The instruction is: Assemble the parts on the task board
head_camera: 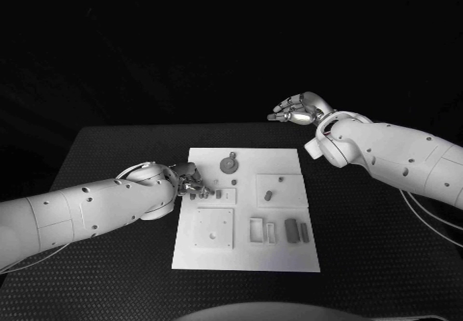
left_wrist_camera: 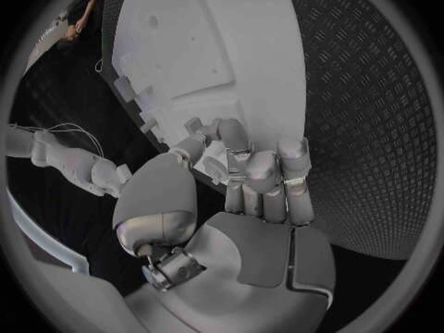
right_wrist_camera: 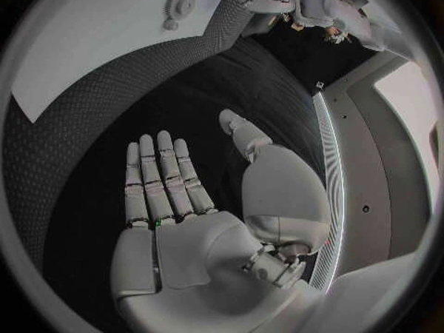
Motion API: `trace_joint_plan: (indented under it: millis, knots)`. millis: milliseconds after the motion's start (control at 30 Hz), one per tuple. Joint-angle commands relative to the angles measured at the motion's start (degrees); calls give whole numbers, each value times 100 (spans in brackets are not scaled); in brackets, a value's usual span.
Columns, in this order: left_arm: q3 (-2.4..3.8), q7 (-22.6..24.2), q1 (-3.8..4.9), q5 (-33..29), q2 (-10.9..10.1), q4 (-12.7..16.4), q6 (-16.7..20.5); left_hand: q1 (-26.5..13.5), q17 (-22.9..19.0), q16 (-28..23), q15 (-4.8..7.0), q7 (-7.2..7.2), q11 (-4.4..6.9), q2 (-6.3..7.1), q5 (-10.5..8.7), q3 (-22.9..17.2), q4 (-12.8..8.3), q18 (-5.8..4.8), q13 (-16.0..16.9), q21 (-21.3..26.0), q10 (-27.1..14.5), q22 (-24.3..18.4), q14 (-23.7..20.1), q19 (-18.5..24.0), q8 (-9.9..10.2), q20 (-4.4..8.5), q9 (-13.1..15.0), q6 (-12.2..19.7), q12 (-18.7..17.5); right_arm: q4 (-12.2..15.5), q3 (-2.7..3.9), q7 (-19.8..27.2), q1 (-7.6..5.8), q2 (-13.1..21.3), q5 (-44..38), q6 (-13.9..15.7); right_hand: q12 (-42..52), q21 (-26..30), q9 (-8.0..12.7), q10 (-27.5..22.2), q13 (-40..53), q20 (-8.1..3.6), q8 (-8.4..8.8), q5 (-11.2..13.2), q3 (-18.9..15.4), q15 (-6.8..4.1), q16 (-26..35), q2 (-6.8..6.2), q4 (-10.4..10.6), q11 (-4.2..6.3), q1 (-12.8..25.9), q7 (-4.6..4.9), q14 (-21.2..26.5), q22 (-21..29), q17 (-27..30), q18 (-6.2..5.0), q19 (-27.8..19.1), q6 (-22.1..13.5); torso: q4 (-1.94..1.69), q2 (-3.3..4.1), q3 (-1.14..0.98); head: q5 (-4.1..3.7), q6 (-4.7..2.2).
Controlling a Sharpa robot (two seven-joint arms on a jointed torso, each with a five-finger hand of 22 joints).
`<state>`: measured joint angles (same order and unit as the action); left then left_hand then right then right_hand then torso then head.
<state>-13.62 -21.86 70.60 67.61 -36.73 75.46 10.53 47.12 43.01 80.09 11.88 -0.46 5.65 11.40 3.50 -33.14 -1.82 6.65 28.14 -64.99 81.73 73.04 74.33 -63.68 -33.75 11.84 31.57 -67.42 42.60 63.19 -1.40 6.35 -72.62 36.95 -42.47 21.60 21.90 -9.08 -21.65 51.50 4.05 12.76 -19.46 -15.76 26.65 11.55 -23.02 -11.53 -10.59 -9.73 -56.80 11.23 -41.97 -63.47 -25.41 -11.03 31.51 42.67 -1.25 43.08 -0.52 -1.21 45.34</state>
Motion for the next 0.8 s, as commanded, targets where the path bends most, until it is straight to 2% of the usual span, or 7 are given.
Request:
trace_joint_plan:
  millis: [33, 67, 167, 267, 633, 700, 800]
  knots:
    - [0, -20, -9, -5, 6, -31, 67, 7, -1, 10, 7, 9, 30, 69, -30, 7, 41, 61, -5, 38, -11, 6, -33, 25, -8, 367, 1, 8, 41, -1, 1, 31, 7, -3, -2, -63, -23, 23, 9, 9, -7, 7, -22, -19, -3, 11, -35, -2, 45, -29, 70, 108, 47, -5, 8, 69, 52, -30, 2, 2, 3, -4, -1]
    - [2, -21, -9, -13, 10, -34, 82, 6, -1, 10, 7, 9, 30, 71, -32, 8, 43, 61, -5, 38, -11, 6, -34, 25, -8, 367, 1, 8, 41, 0, 1, 31, 10, -3, -1, -65, -23, 23, 9, 9, -7, 7, -22, -19, -3, 11, -35, -2, 45, -29, 70, 108, 47, -5, 8, 69, 52, -30, 2, 3, 4, -5, 0]
    - [20, 3, -9, -28, 2, -27, 146, -398, 7, 17, 7, 10, 29, 371, -70, 84, 409, 66, -6, 53, -13, -4, -43, 29, -14, 370, 10, 18, 43, 2, 1, 32, 20, -1, 1, -65, -25, 28, 10, 7, -8, 8, -21, -22, -6, 13, -36, -4, 53, -30, 79, 111, 50, -7, 10, 70, 51, -33, 0, -2, 6, -9, 17]
    - [58, 13, -8, -94, 7, -49, 240, -680, 18, 22, 13, 8, 33, 451, -65, 257, 625, 88, -2, 59, -28, 1, -67, 58, -22, 382, 27, 47, 45, 2, 1, 30, 22, -3, 3, -65, -25, 29, 11, 6, -8, 8, -21, -24, -6, 13, -35, -6, 54, -31, 81, 112, 51, -8, 11, 70, 51, -34, -1, 0, 3, -23, 24]
    - [75, 112, -8, -407, -14, -70, 346, -794, 41, 21, 34, -2, 49, 527, -65, 462, 1224, 181, 8, 49, -64, 29, -111, 127, -62, 405, 93, 120, 53, 0, 1, 29, 27, -2, 4, -64, -28, 36, 13, 2, -9, 7, -20, -30, -7, 14, -35, -12, 60, -32, 85, 116, 57, -12, 16, 70, 49, -38, 1, 1, -4, -30, -3]
    - [168, 133, -8, -423, -22, -92, 398, -681, 43, 13, 34, -1, 48, 525, -65, 549, 1372, 197, 8, 43, -71, 35, -118, 141, -69, 401, 109, 139, 52, -1, 1, 29, 29, -2, 5, -67, -28, 37, 13, 1, -9, 7, -20, -31, -7, 15, -35, -12, 61, -32, 86, 116, 58, -13, 16, 70, 49, -38, -1, 0, -3, -35, -7]
    - [204, 178, -7, -443, -45, -98, 485, -505, 41, -6, 28, 7, 41, 523, -69, 685, 1559, 206, 1, 43, -83, 36, -129, 158, -71, 391, 123, 165, 39, -2, 1, 29, 29, 4, 5, -63, -28, 38, 13, 1, -9, 8, -20, -31, -7, 15, -35, -12, 62, -32, 87, 117, 58, -13, 17, 70, 49, -38, -3, 0, -2, -41, -17]
